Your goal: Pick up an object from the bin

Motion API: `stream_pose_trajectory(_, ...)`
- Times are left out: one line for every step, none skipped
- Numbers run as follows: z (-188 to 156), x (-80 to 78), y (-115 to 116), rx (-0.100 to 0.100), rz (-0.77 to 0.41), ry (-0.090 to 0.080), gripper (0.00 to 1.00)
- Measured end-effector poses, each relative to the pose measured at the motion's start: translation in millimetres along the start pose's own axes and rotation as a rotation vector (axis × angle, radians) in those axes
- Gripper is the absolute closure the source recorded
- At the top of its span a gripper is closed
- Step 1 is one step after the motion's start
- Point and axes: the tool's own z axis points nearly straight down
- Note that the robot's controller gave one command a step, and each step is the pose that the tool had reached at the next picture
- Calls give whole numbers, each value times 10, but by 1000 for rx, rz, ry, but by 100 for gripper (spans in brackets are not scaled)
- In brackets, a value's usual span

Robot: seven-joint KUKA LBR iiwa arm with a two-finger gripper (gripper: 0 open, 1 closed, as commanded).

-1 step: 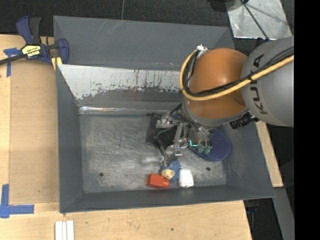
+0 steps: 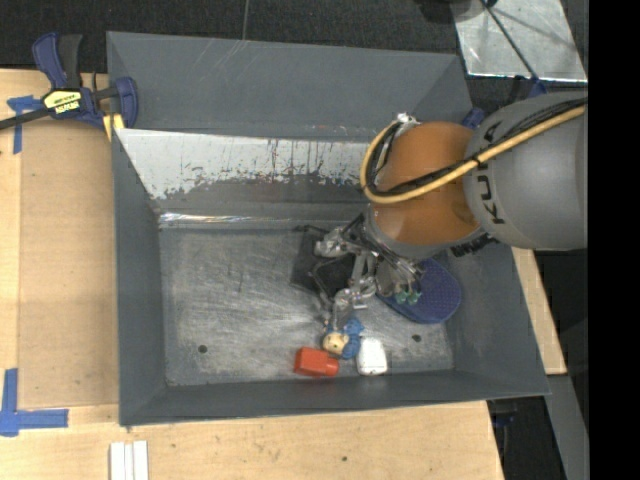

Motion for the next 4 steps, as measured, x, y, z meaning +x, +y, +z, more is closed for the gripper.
stream_pose_trajectory(11,2,-5,0,2,3,100)
stream_pose_trajectory(-1460,5,-127,6,-64,10,100)
stream_pose_trajectory(-1411,22,-126,5,-63,19,0)
stream_pose_trajectory(-1737,73,-121,4,-217,15,0)
